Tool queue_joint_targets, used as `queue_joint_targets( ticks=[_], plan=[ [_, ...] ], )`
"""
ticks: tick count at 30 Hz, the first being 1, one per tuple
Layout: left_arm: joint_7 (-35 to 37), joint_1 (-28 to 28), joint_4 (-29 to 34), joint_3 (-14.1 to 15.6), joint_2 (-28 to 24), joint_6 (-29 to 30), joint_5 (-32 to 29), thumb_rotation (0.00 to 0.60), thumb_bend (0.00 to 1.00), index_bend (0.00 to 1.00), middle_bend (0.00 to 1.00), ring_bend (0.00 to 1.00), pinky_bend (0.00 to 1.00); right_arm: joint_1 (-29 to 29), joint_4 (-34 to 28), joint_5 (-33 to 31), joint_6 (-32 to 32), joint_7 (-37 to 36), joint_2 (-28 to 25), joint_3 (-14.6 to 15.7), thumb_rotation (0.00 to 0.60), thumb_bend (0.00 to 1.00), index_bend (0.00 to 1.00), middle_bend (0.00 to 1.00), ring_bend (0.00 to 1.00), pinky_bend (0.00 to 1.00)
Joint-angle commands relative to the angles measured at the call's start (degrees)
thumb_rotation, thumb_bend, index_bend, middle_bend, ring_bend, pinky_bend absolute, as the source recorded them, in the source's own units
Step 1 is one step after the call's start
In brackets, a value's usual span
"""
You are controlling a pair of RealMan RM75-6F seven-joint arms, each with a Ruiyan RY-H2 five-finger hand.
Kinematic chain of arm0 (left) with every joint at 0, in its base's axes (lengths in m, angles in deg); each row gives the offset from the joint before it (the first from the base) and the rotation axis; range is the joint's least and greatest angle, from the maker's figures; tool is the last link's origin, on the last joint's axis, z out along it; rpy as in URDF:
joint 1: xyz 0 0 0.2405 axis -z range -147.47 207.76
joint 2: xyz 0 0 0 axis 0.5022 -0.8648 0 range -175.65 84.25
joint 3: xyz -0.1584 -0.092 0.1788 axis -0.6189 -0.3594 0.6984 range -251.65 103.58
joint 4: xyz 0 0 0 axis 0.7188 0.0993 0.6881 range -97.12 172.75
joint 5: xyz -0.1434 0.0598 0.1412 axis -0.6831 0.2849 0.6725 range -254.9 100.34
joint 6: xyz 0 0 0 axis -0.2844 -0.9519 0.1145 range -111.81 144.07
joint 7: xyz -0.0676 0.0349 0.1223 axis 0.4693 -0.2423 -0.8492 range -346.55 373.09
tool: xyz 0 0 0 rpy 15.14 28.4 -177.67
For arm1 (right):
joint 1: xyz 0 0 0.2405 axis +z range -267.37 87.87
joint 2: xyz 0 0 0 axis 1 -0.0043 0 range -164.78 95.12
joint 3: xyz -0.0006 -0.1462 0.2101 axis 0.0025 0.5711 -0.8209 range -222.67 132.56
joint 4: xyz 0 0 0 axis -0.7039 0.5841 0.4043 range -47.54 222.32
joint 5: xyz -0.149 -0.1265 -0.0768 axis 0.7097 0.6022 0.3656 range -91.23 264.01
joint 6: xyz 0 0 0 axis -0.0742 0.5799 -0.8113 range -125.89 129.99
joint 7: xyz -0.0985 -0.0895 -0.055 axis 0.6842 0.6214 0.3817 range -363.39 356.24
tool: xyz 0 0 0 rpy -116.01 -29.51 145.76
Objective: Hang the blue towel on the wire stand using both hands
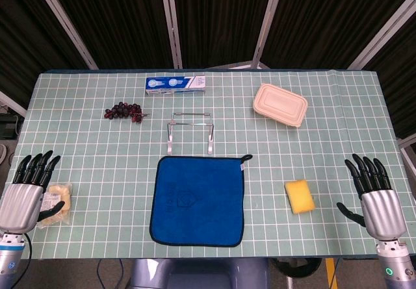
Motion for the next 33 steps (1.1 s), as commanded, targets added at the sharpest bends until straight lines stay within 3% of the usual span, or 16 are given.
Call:
queue_joint_targets(
  ticks=[1, 9, 14, 19, 22, 28, 33],
  plan=[
    [0.7, 0.1, -0.2, -0.3, -0.1, -0.2, 0.0, 0.6, 0.0, 0.0, 0.0, 0.0, 0.0, -0.1, 0.2, 0.5, -1.0, 0.0, 0.4, -0.3, 0.6, 0.0, 0.0, 0.0, 0.0, 0.0],
    [0.7, 0.6, -0.7, -0.6, 0.0, -1.5, -0.5, 0.6, 0.0, 0.0, 0.0, 0.0, 0.0, 5.4, 3.0, 6.4, -8.5, -2.3, 3.5, -0.3, 0.6, 0.0, 0.0, 0.0, 0.0, 0.0],
    [-0.3, 1.4, -0.6, -0.7, 0.4, -3.2, -1.0, 0.6, 0.0, 0.0, 0.0, 0.0, 0.0, 14.4, 9.0, 12.3, -19.6, -4.4, 8.7, 0.3, 0.6, 0.0, 0.0, 0.0, 0.0, 0.0],
    [-1.6, 1.5, -0.9, -1.0, 0.8, -3.5, -1.6, 0.6, 0.0, 0.0, 0.0, 0.0, 0.0, 20.9, 17.6, 17.0, -25.7, -7.0, 14.3, 1.6, 0.6, 0.0, 0.0, 0.0, 0.0, 0.0],
    [-1.7, 1.5, -1.2, -1.0, 1.0, -3.9, -2.0, 0.6, 0.0, 0.0, 0.0, 0.0, 0.0, 23.0, 21.3, 18.4, -27.2, -7.5, 16.8, 2.3, 0.6, 0.01, 0.02, 0.0, 0.0, 0.0],
    [-1.5, 1.7, -2.0, -1.5, 1.2, -4.4, -3.2, 0.6, 0.0, 0.0, 0.0, 0.0, 0.0, 25.9, 24.6, 19.2, -27.2, -8.9, 20.2, 2.2, 0.6, 0.18, 0.09, 0.0, 0.0, 0.0],
    [-1.6, 1.9, -2.4, -1.5, 1.2, -4.9, -3.4, 0.6, 0.0, 0.0, 0.0, 0.0, 0.0, 27.6, 25.9, 18.7, -28.9, -8.3, 21.8, 2.3, 0.6, 0.2, 0.11, 0.0, 0.0, 0.0]
  ],
)
